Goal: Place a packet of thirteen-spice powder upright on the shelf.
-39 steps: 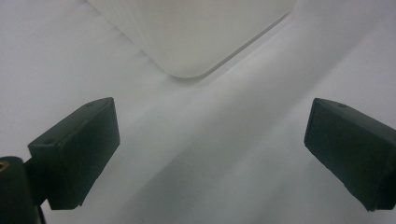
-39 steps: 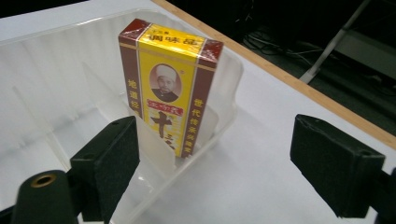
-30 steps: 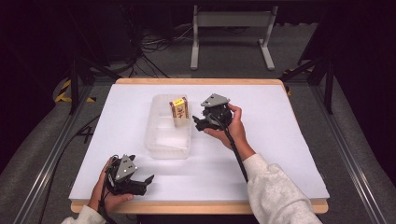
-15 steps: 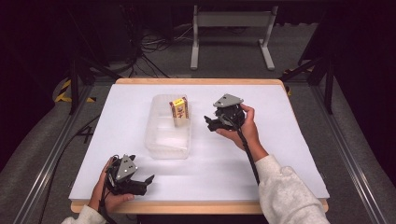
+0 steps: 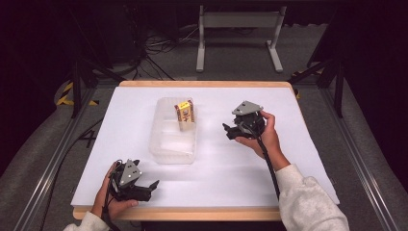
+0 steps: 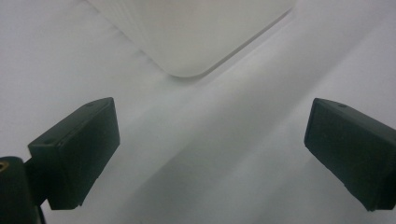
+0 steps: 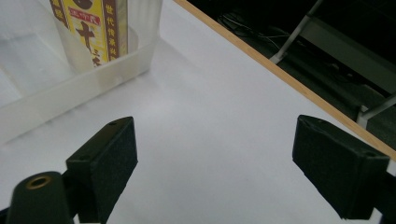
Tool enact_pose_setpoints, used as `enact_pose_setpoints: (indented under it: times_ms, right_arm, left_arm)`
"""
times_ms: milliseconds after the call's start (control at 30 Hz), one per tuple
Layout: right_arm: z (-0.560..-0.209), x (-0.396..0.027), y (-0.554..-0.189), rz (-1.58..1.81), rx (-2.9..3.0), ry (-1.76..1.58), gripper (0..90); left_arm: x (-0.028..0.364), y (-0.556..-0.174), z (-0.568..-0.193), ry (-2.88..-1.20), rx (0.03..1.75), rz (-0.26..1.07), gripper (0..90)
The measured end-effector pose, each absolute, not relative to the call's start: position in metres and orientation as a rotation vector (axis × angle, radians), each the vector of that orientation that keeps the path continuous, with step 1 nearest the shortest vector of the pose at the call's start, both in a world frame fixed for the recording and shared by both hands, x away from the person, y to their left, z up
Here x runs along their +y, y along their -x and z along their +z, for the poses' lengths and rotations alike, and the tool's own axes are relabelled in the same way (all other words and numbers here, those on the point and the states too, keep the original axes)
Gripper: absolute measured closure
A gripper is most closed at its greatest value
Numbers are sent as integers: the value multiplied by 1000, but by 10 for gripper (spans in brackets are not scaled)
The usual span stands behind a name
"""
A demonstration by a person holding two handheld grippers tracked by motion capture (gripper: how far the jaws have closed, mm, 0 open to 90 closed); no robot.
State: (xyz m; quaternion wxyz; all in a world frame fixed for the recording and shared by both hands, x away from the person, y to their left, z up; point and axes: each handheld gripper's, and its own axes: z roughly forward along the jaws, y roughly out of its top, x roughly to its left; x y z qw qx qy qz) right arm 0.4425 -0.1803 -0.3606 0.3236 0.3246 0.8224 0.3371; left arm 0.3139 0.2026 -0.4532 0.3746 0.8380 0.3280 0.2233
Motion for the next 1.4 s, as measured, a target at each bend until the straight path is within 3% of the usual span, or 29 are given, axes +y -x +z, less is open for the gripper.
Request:
enact_pose_setpoints:
  times_ms: [1400]
  right_arm:
    - [-373, -244, -397, 780, 2167, -786, 118]
  left_arm:
    - [201, -313, -453, -2156, 822, 568, 35]
